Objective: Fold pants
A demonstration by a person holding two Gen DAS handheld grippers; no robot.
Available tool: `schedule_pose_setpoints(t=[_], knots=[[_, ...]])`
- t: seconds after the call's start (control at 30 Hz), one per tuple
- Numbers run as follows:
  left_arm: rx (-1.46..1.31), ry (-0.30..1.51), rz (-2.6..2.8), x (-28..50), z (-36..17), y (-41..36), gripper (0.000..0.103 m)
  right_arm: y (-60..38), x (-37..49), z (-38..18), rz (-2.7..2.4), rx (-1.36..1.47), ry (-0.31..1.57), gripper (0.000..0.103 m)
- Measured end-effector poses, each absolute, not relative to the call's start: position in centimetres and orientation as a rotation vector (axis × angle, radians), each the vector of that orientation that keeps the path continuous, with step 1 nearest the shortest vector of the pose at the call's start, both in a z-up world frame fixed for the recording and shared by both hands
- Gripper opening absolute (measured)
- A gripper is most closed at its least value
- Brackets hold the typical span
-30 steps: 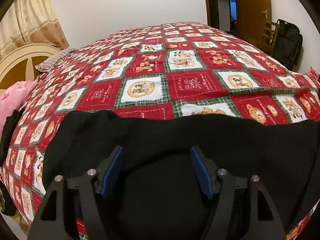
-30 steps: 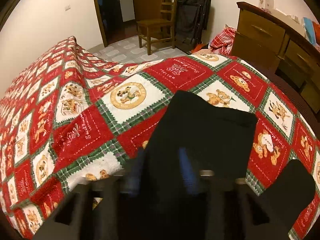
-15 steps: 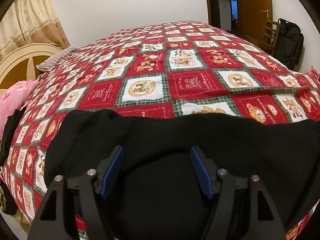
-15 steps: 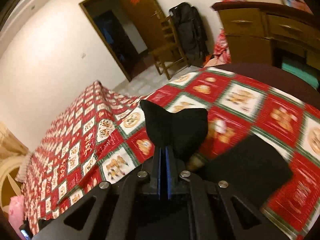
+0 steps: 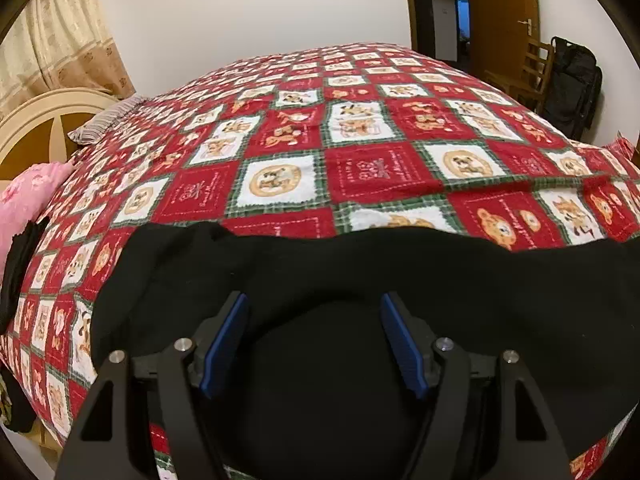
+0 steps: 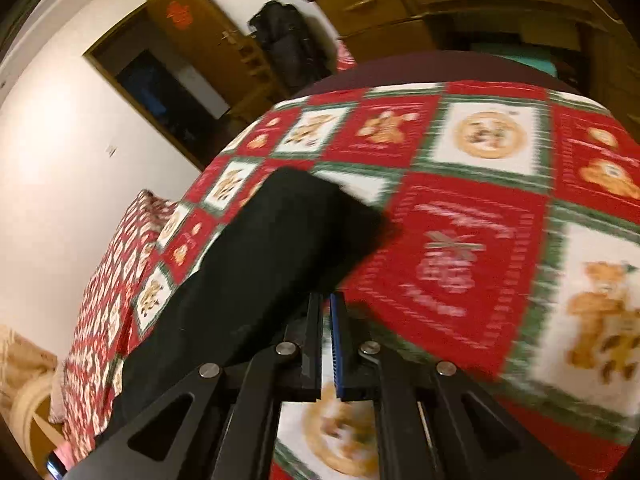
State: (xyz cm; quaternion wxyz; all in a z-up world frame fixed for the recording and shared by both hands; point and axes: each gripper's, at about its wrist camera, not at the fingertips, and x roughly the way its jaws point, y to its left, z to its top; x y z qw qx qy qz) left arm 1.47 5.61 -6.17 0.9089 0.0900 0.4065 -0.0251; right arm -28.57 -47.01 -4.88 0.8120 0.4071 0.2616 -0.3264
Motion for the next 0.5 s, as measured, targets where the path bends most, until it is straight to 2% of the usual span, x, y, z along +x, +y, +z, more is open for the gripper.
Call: schedule_pose_setpoints(t=[0.07,0.1,0.13,0.17,0.2,0.43,0.47,0.5], knots=[[0.195,0.834,-0.059,1.3,-6.0,5.3,0.071,-47.6,-29.4,-3.7,-0.691,0.860,0.522,0.005],[0.195,0.833,-0.063,1.2,-5.9,5.2,0.071,-47.9,-29.5,-3.3,-0.687,0.845,0.521,0.015],[0.193,0.833,-0.066,1.2,-5.8,5.1,0.071,-48.2,-29.1,-2.9,-0.682,0.826,0.530,0.027],[0.190,0.834,-0.069,1.2,-5.7,4.9,0.071,-48.6,-28.7,-2.7,-0.685,0.809,0.541,0.060],[0.186,0.837,-0.076,1.2,-5.6,4.6,0.071,-48.9,-28.4,-2.6,-0.698,0.796,0.540,0.075],[0.208,0.823,-0.135,0.4,-4.9,2.3,0.071,-50.6,-24.5,-4.0,-0.748,0.761,0.640,0.074],[0.213,0.821,-0.138,0.3,-4.8,2.1,0.071,-50.5,-23.7,-4.3,-0.754,0.739,0.658,0.072],[0.219,0.819,-0.140,0.3,-4.8,1.9,0.071,-50.2,-23.0,-4.2,-0.771,0.689,0.674,0.057]])
